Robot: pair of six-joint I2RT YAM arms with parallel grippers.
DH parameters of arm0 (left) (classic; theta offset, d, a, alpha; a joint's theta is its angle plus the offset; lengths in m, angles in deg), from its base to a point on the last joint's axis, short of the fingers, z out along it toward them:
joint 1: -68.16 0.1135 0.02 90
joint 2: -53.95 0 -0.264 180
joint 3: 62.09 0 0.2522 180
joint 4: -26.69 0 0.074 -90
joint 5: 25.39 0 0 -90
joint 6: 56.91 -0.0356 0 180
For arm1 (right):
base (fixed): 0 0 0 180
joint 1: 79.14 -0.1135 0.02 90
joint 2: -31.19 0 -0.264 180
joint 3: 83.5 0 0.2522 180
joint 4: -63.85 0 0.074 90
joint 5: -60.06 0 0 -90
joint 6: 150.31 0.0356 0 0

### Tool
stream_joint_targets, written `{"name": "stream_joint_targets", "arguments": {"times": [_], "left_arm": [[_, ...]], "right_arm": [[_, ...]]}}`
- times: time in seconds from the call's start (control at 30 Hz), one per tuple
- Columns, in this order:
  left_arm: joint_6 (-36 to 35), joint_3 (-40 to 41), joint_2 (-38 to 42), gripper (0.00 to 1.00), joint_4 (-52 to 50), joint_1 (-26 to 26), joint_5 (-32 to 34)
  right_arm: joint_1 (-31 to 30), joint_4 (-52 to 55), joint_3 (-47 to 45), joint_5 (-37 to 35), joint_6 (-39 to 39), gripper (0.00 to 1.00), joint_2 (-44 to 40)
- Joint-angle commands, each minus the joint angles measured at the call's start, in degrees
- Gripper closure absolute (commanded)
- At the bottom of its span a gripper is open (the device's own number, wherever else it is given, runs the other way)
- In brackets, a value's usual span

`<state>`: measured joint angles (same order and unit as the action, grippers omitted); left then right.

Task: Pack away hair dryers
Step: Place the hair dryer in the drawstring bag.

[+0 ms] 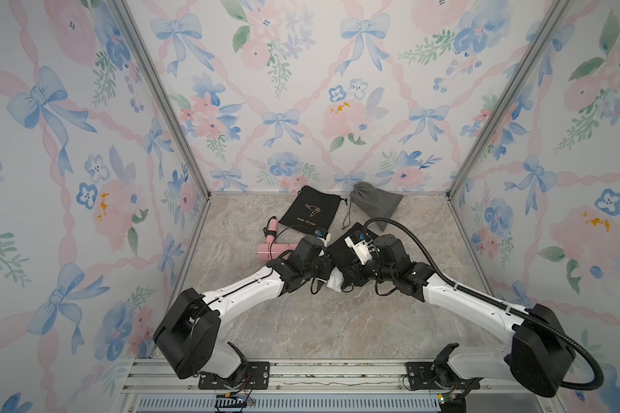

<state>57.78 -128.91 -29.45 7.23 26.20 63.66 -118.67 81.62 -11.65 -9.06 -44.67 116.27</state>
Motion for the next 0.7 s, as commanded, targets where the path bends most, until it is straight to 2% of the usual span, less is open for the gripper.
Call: {"name": "stream_joint_targets", "arguments": {"times": [0.0, 0.37, 0.67], "left_arm": [[0.77, -1.97, -0.57, 0.74, 4.56, -0.34, -2.55], [-2.52, -1.1, -4.37, 0.73, 8.01, -1.02, -14.76], [-2.35, -0.56, -5.04, 0.74, 13.58, 0.04, -15.24]], "right_arm": [[0.15, -0.09, 1.95, 1.94, 0.08, 1.0, 1.58], [3.6, -2.68, -1.81, 2.93, 1.41, 1.0, -0.07], [5.62, -2.97, -5.63, 4.77, 1.19, 1.0, -1.81]]}}
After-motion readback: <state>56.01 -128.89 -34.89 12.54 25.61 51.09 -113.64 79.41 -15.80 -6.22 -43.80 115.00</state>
